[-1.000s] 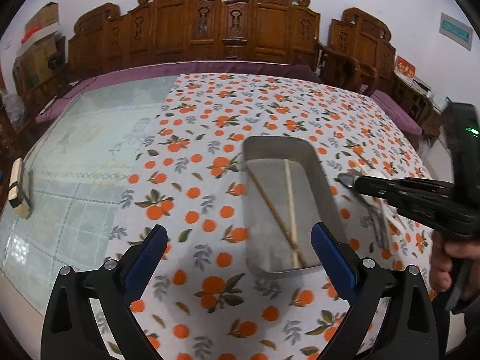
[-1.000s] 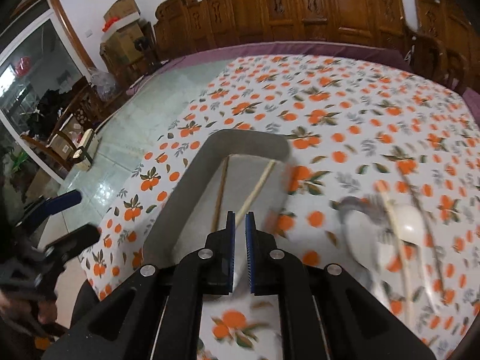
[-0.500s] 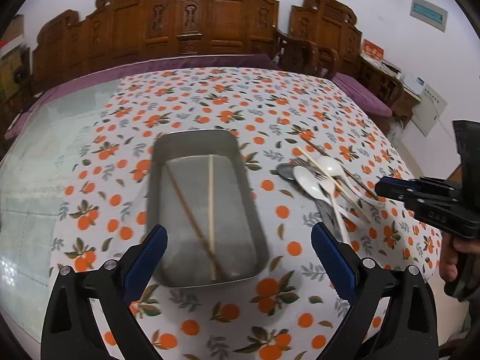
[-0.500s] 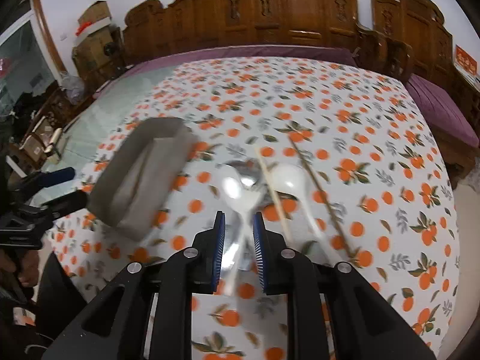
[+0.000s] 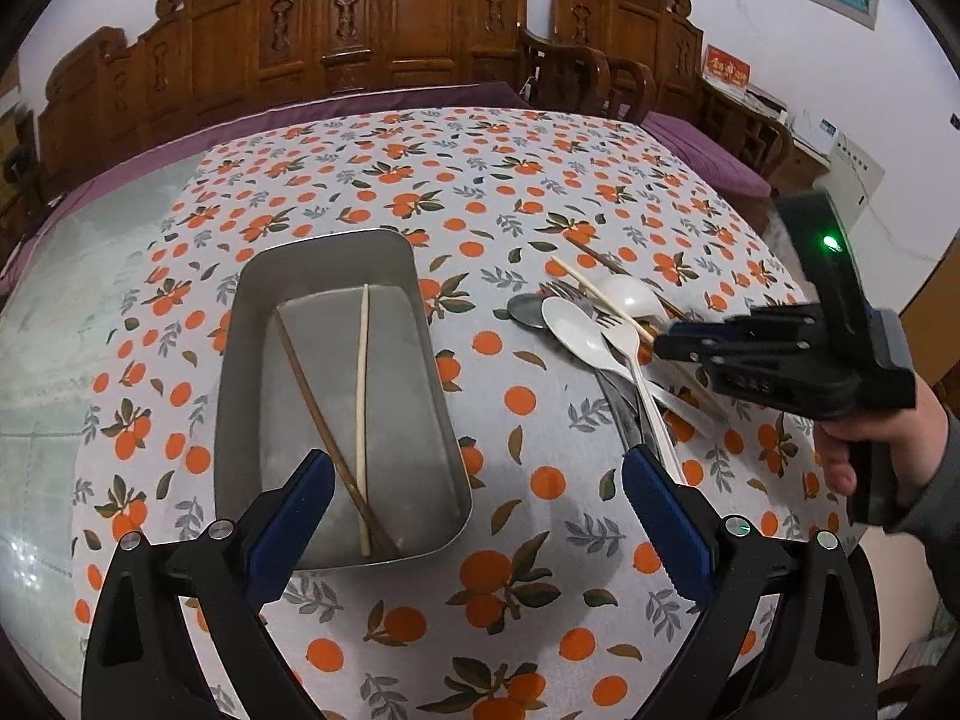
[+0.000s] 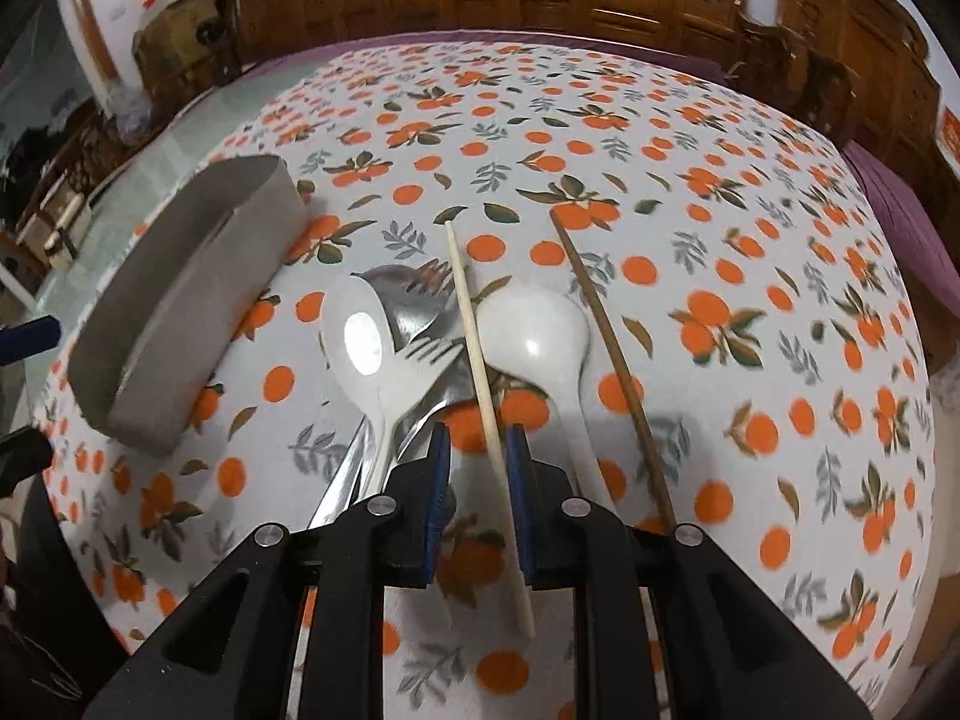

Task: Organize utensils
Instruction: 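Return the right tool to the pile and grasp a light bamboo chopstick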

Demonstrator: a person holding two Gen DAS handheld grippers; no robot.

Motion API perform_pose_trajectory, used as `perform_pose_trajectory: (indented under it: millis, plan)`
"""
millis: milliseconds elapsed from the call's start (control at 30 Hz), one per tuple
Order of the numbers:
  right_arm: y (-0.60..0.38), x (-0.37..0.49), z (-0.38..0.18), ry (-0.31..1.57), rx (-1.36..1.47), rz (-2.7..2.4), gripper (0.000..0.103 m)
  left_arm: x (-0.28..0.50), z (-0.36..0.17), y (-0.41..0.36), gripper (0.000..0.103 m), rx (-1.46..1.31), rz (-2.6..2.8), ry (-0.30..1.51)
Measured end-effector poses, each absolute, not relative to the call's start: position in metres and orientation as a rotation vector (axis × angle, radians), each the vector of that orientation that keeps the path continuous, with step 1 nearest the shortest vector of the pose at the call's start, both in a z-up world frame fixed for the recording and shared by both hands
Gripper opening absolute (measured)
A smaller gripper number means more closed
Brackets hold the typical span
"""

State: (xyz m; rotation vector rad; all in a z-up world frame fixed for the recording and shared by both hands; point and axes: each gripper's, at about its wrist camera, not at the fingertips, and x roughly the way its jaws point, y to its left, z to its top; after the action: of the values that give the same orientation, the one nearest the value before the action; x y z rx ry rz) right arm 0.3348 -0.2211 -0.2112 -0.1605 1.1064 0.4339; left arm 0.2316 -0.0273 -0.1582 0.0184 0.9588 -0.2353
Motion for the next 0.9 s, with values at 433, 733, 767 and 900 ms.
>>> perform_pose_trajectory:
  millis: [433, 733, 767, 900]
  plan:
    - [-0.214, 0.339, -0.222, 1.125, -0.223, 0.461, 0.006, 0.235, -0.165, -0.034, 0.093, -0.009, -0.230, 0.967]
    - [-0.246, 0.312, -0.180, 1.053, -0.079, 0.474, 0.006, 0.246, -0.174, -0.059, 0.093, -0.037, -0.263, 0.972]
    - [-0.250, 0.309, -0.177, 1.048, -0.074, 0.470, 0.006, 0.248, -0.175, -0.063, 0.093, -0.046, -0.269, 0.973]
    - [-0.269, 0.297, -0.170, 1.040, -0.039, 0.453, 0.006, 0.255, -0.181, -0.079, 0.093, -0.046, -0.272, 0.970]
